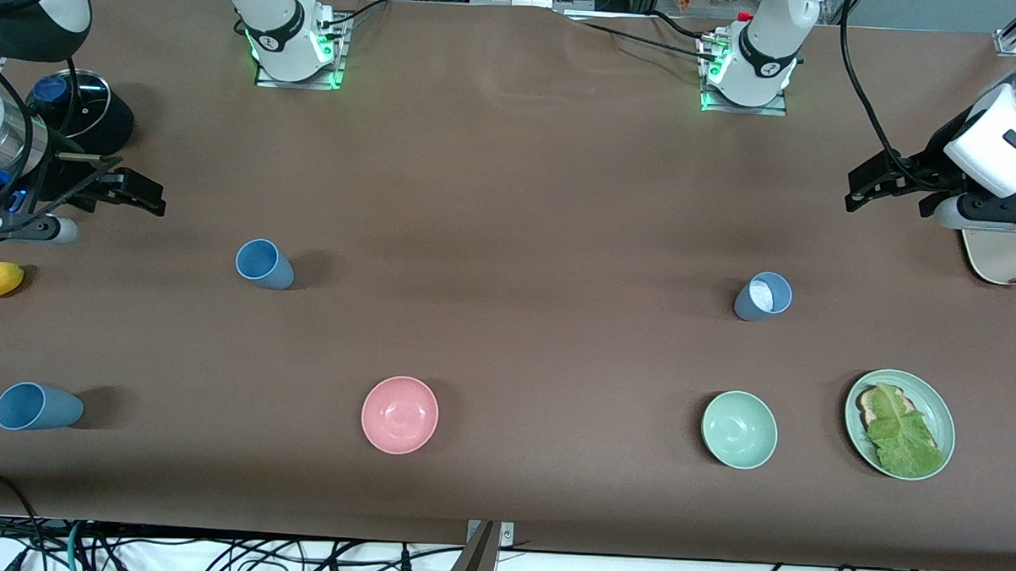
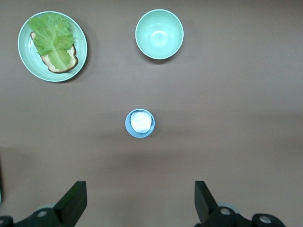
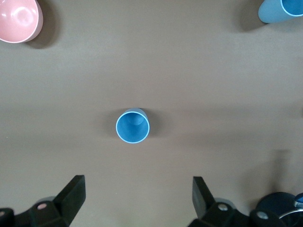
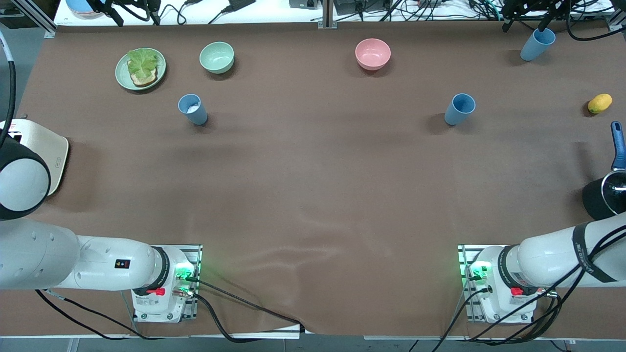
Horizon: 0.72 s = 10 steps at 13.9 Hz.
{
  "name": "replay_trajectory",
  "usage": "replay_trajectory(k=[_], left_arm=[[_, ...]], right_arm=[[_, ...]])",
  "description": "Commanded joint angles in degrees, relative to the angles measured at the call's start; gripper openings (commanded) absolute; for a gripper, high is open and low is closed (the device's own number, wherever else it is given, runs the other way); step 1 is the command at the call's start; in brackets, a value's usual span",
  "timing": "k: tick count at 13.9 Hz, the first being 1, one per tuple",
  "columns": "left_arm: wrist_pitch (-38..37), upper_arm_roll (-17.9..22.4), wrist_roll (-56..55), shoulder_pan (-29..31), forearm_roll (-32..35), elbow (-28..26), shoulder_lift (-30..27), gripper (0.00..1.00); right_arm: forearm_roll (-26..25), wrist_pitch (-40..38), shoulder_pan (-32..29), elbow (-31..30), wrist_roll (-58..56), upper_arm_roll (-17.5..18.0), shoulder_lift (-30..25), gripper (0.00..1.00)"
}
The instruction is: Stack blue cups with both arms
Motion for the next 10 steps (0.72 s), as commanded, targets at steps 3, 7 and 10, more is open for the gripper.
replay_trajectory(k=[3, 7, 10], left_arm=[[-0.3, -0.8, -0.4, 0.6, 1.7, -1.3, -1.5, 1.0], [-0.5, -0.8, -0.3, 0.5, 1.7, -1.0, -1.4, 1.0], [-0.6, -0.7, 0.1, 0.5, 1.7, -0.4, -0.8, 1.0]], right_arm=[[0.5, 0.3, -0.8, 1.0, -0.2, -0.6, 0.6, 1.0], [0.5, 0.3, -0.7, 1.0, -0.3, -0.6, 0.6, 1.0], [0.5, 0.2, -0.7, 1.0, -0.3, -0.6, 0.6, 1.0]])
